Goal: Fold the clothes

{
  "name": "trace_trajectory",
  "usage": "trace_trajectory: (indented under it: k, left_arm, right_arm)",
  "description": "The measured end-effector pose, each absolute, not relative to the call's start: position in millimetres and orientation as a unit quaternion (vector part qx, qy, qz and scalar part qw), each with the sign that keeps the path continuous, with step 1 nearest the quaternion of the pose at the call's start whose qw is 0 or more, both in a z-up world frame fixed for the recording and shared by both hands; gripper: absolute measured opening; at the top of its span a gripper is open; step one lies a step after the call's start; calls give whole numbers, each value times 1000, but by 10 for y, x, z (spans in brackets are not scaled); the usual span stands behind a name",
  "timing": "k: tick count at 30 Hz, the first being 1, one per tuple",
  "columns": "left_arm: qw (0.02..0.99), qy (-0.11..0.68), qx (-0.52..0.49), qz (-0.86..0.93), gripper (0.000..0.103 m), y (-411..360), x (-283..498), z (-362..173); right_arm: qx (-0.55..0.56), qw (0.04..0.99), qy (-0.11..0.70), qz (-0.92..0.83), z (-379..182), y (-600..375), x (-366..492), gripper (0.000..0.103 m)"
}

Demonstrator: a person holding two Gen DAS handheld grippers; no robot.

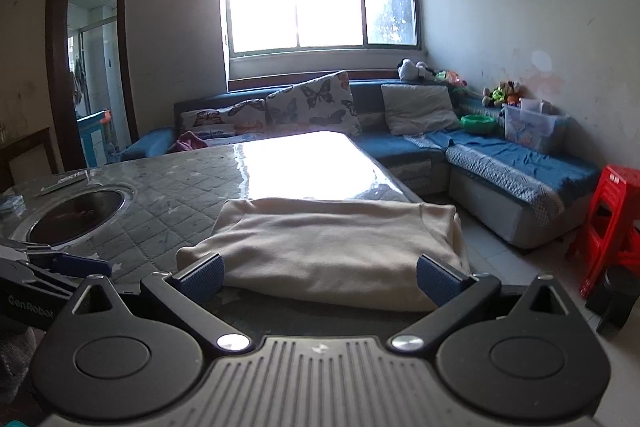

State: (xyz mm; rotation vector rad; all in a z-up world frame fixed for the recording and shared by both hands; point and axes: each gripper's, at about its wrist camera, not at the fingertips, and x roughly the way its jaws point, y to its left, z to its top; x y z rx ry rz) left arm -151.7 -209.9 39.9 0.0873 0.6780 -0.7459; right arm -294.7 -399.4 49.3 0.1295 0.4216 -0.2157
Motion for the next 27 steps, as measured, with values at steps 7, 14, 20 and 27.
trace_trajectory:
  k: [7,14,20,27]
  left_arm:
    - [871,329,56,-361,103,-2150,-1580,342]
    - [870,327,63,-364,103,-2168,-1612,335]
    - [870,327,64,-363,103,-2175,-1623,334]
    - [871,326,66,-362,103,-2177,-1636,343]
  right_arm:
    - [72,969,213,-106,470,-4001,-3005,103]
    - [74,970,205,-108,479,-4011,-3046,103]
    - [70,972,200,-105,500,-3983,-3060,103]
    - [63,973,195,-105,508,-3947,-3069,103]
